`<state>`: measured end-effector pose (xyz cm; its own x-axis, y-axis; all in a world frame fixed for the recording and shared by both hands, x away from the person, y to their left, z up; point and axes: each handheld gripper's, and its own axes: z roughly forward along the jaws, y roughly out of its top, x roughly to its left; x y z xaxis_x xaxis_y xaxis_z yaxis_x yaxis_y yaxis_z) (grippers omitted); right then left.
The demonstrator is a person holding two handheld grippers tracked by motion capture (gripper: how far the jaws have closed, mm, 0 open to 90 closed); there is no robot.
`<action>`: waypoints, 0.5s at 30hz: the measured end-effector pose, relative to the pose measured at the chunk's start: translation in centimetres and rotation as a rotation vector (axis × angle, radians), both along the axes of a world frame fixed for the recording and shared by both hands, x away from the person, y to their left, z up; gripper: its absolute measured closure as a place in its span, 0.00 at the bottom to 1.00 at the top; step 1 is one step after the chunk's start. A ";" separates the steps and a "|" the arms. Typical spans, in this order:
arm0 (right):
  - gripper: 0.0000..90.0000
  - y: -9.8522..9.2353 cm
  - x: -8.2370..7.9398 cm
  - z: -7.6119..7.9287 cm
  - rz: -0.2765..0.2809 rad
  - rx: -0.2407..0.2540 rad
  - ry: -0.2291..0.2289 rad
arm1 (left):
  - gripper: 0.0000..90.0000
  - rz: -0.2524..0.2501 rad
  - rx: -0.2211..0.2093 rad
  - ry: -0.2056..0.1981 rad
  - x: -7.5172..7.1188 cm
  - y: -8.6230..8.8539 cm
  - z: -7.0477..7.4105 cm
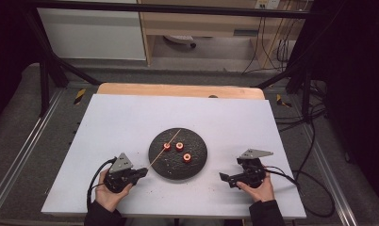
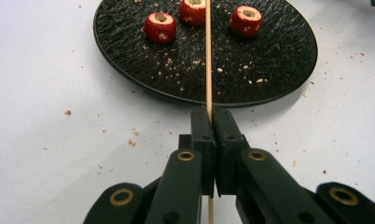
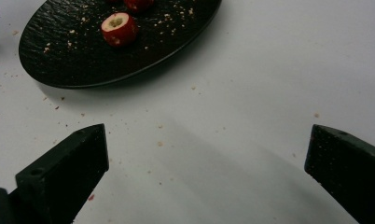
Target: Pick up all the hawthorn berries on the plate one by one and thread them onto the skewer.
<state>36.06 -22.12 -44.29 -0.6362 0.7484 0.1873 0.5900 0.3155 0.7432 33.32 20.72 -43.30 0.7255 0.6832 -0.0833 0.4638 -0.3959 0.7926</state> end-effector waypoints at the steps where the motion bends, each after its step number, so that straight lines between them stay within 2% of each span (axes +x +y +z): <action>1: 0.01 0.4 0.1 0.1 0.003 -0.006 0.005 | 0.98 0.000 0.001 -0.003 0.0 0.0 0.0; 4: 0.01 1.7 0.4 0.7 0.028 -0.027 0.002 | 0.98 0.002 -0.006 -0.011 -0.1 0.1 0.1; 9: 0.01 4.0 0.9 1.8 0.067 -0.024 -0.013 | 0.98 0.004 -0.012 -0.017 -0.2 0.3 0.2; 12: 0.03 5.5 1.6 2.4 0.091 -0.061 -0.009 | 0.98 0.003 -0.013 -0.022 -0.2 0.3 0.2; 15: 0.04 6.9 2.4 2.9 0.100 -0.074 0.005 | 0.98 0.008 -0.012 -0.021 -0.2 0.2 0.2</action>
<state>38.46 -15.17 -41.34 -0.7076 0.6932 0.1368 0.5562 0.4270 0.7130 33.08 20.96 -43.12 0.7220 0.6876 -0.0767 0.4500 -0.3825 0.8070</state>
